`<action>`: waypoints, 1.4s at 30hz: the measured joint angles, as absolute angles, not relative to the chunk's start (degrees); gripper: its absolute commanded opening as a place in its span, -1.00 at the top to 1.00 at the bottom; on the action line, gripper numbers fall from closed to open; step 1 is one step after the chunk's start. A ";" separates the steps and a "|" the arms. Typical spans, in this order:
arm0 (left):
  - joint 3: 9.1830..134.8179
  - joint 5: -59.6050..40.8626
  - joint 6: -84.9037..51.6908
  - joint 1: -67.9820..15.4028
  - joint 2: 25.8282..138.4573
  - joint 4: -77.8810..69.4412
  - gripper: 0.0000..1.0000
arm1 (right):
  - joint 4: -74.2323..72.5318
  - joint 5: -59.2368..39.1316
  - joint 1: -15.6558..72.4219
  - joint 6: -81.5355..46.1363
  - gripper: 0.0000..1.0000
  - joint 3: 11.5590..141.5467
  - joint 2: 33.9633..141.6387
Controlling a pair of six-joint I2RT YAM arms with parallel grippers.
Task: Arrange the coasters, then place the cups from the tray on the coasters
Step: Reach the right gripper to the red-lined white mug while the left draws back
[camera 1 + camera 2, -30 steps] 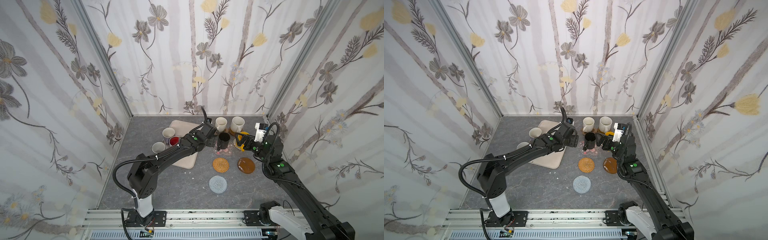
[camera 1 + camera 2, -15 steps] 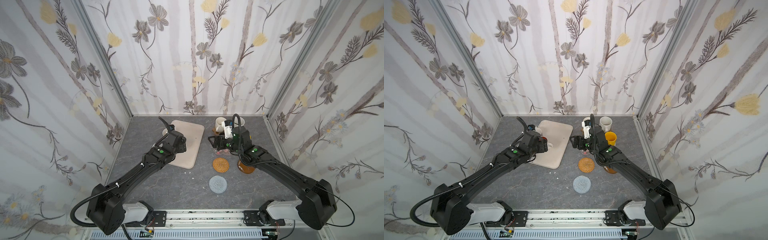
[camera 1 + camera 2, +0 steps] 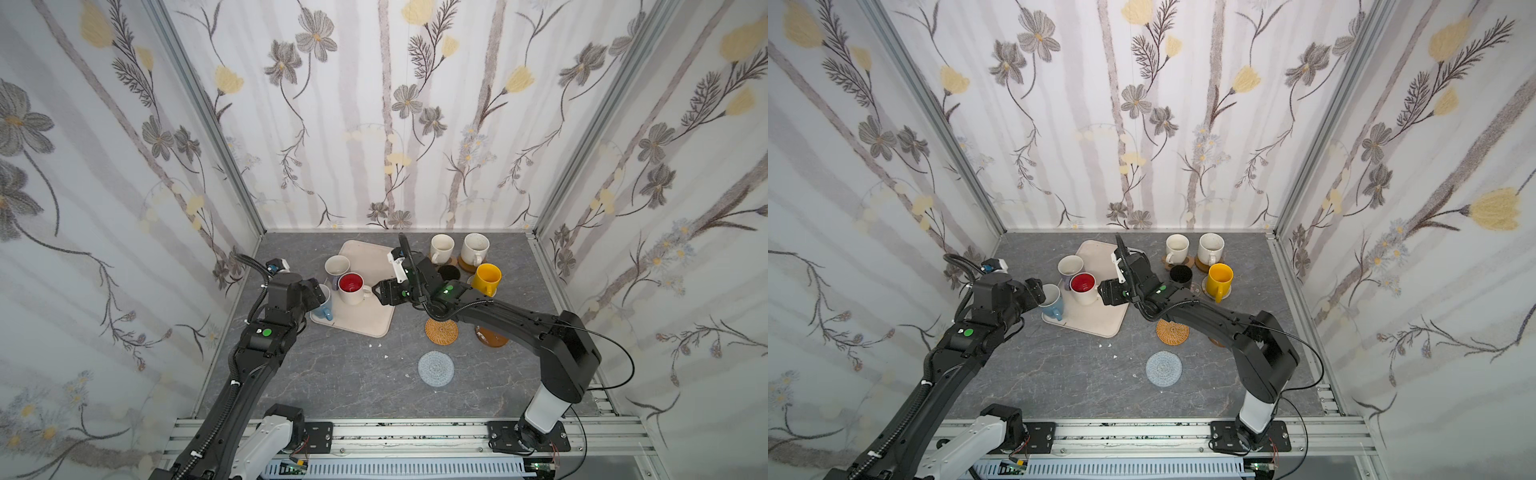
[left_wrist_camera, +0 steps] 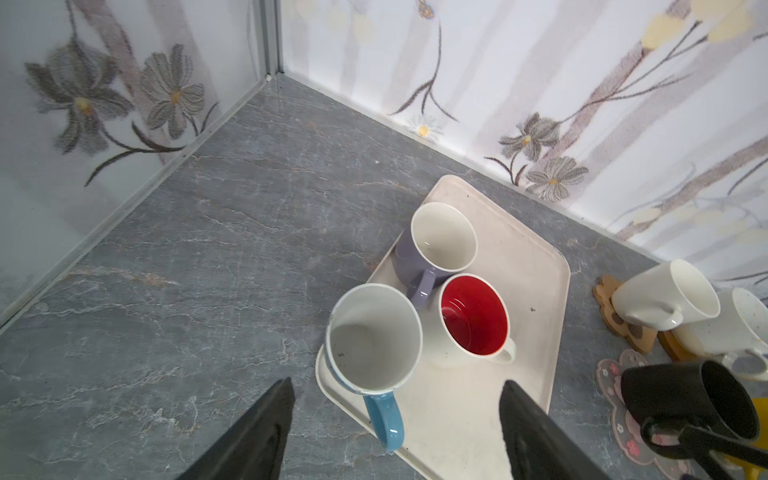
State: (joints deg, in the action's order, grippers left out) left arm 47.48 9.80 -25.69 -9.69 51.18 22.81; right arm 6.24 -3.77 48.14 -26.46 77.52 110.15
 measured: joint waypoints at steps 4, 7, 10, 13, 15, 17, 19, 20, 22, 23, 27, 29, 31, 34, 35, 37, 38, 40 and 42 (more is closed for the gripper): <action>45.52 6.83 -25.67 -7.03 49.74 22.96 -0.54 | 7.55 -4.32 48.88 -25.19 -0.39 82.74 115.66; 44.05 5.41 -25.76 -6.70 49.89 22.96 -0.54 | 8.32 -4.82 48.53 -23.38 -0.42 86.15 119.68; 42.74 4.16 -25.96 -6.59 50.46 22.92 -0.54 | 8.80 -6.63 48.47 -21.39 -0.49 89.65 123.37; 41.95 3.05 -26.17 -6.59 50.98 22.90 -0.53 | 10.11 -7.42 48.47 -19.68 -0.36 92.86 126.67; 41.82 2.72 -26.30 -6.59 51.24 22.76 -0.52 | 10.87 -7.79 48.07 -18.50 -0.25 94.87 128.66; 41.74 2.15 -26.35 -6.59 51.42 22.52 -0.52 | 11.16 -8.97 47.16 -17.37 -0.22 96.38 130.34; 41.65 1.67 -26.35 -6.55 51.53 22.52 -0.52 | 11.60 -11.31 45.56 -16.14 -0.23 97.25 131.55; 41.60 1.63 -26.35 -6.55 51.62 22.50 -0.52 | 11.88 -11.73 44.47 -15.68 -0.28 97.51 132.11; 41.52 1.43 -26.37 -6.55 51.77 22.50 -0.51 | 12.51 -13.34 42.83 -14.81 -0.39 98.21 133.10; 41.50 1.41 -26.39 -6.55 51.92 22.48 -0.51 | 12.58 -14.11 42.06 -14.20 -0.43 98.80 133.75; 41.47 0.80 -26.50 -6.50 52.80 22.35 -0.51 | 13.06 -17.67 41.45 -11.66 -0.45 101.60 136.33; 41.47 0.32 -26.52 -6.37 53.12 22.28 -0.51 | 13.21 -19.57 41.34 -10.26 -0.43 103.11 137.71; 41.47 0.16 -26.52 -6.20 53.28 22.17 -0.51 | 13.21 -21.32 41.34 -9.17 -0.40 104.18 139.02; 41.45 0.14 -26.52 -6.04 53.39 22.11 -0.51 | 13.23 -24.27 41.30 -8.01 -0.33 104.68 140.57; 41.45 0.01 -26.52 -6.00 53.45 22.06 -0.51 | 13.37 -24.64 41.30 -7.84 -0.32 104.68 140.86; 41.45 -0.19 -26.55 -5.93 53.60 22.06 -0.51 | 13.41 -25.23 41.56 -7.60 -0.29 104.68 141.43; 41.43 -0.19 -26.55 -5.93 53.63 22.04 -0.51 | 13.45 -25.39 41.69 -7.40 -0.28 104.68 141.60; 41.36 -0.19 -26.55 -5.91 53.65 21.96 -0.51 | 13.56 -25.54 42.19 -7.16 -0.26 104.68 141.75; 41.36 -0.19 -26.55 -5.89 53.65 21.82 -0.51 | 13.87 -25.54 42.87 -6.81 -0.24 104.68 141.75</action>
State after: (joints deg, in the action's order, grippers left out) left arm 41.36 -0.19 -26.55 -5.89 53.65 21.82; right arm 13.87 -25.54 42.87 -6.81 104.68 141.75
